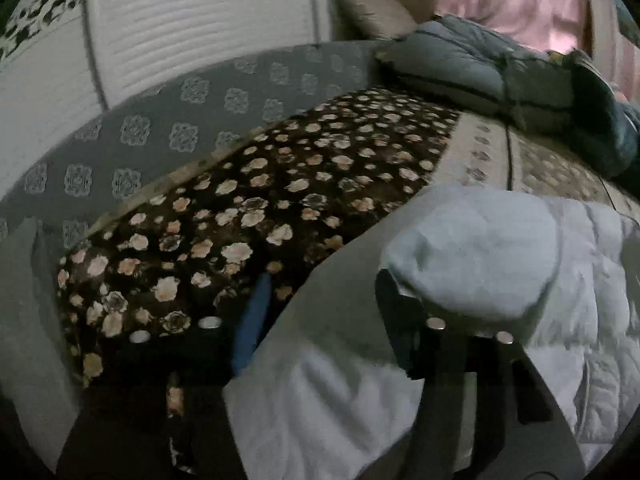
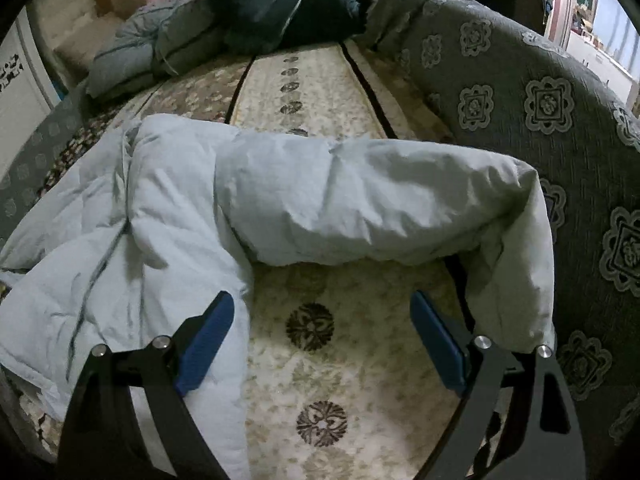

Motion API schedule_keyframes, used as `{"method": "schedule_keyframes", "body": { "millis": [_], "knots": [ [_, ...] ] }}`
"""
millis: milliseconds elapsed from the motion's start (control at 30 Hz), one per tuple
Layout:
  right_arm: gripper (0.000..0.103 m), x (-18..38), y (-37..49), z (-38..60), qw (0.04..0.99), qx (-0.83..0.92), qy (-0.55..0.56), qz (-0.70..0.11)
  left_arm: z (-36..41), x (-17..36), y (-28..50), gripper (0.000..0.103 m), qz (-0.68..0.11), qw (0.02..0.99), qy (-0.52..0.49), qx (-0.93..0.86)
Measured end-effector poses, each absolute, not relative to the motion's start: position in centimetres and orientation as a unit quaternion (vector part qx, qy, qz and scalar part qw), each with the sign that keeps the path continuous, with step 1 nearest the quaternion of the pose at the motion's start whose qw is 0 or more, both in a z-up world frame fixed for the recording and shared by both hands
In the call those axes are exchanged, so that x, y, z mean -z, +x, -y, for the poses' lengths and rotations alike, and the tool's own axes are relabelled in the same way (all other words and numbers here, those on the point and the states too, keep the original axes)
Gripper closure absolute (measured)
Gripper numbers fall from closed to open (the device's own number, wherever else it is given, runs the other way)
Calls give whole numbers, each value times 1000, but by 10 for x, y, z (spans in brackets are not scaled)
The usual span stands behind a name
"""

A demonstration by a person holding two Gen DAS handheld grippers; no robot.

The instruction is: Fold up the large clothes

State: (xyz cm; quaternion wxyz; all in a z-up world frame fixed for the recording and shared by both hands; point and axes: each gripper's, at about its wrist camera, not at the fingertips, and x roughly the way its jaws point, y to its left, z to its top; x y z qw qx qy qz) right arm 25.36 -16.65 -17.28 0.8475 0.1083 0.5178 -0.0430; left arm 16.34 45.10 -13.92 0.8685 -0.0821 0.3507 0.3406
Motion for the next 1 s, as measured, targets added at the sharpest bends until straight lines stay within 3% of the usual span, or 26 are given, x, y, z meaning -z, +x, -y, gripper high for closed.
{"method": "schedule_keyframes", "body": {
  "millis": [100, 200, 367, 400, 433, 467, 500, 533, 567, 633, 667, 733, 800, 900, 967, 1000],
  "knots": [
    [13, 182, 253, 163, 829, 15, 159, -536, -392, 127, 187, 21, -348, 888, -62, -294],
    [13, 205, 255, 135, 789, -69, 193, -578, -345, 127, 191, 12, -365, 901, -59, -226],
    [14, 252, 260, 84, 741, -108, 164, -643, -296, 164, 182, 7, -448, 881, -82, -126],
    [22, 259, 261, 85, 727, -108, 179, -654, -291, 174, 181, 7, -465, 873, -83, -119],
    [45, 263, 262, 87, 713, -121, 203, -660, -288, 182, 180, 7, -480, 866, -78, -117],
    [52, 261, 263, 88, 714, -123, 207, -658, -286, 187, 177, 7, -488, 862, -75, -119],
    [71, 255, 263, 90, 719, -125, 206, -652, -289, 194, 176, 7, -500, 854, -75, -124],
    [83, 245, 263, 93, 726, -130, 212, -641, -292, 199, 176, 7, -509, 847, -82, -129],
    [85, 232, 262, 97, 741, -129, 211, -624, -297, 203, 180, 8, -515, 842, -92, -129],
    [92, 203, 258, 111, 775, -114, 213, -585, -303, 210, 177, 19, -532, 830, -118, -121],
    [93, 183, 254, 125, 796, -94, 229, -552, -299, 213, 179, 23, -537, 827, -120, -117],
    [94, 150, 246, 150, 828, -48, 253, -499, -284, 219, 184, 42, -551, 823, -104, -92],
    [94, 118, 234, 163, 860, 0, 227, -456, -264, 219, 187, 48, -560, 822, -80, -70],
    [93, 83, 212, 179, 891, 68, 173, -414, -237, 205, 193, 50, -543, 835, -65, -59],
    [89, 94, 206, 182, 875, 54, 121, -467, -228, 194, 197, 50, -524, 847, -78, -51],
    [80, 104, 203, 181, 866, 37, 122, -484, -224, 190, 200, 46, -515, 852, -87, -44]
  ]
}}
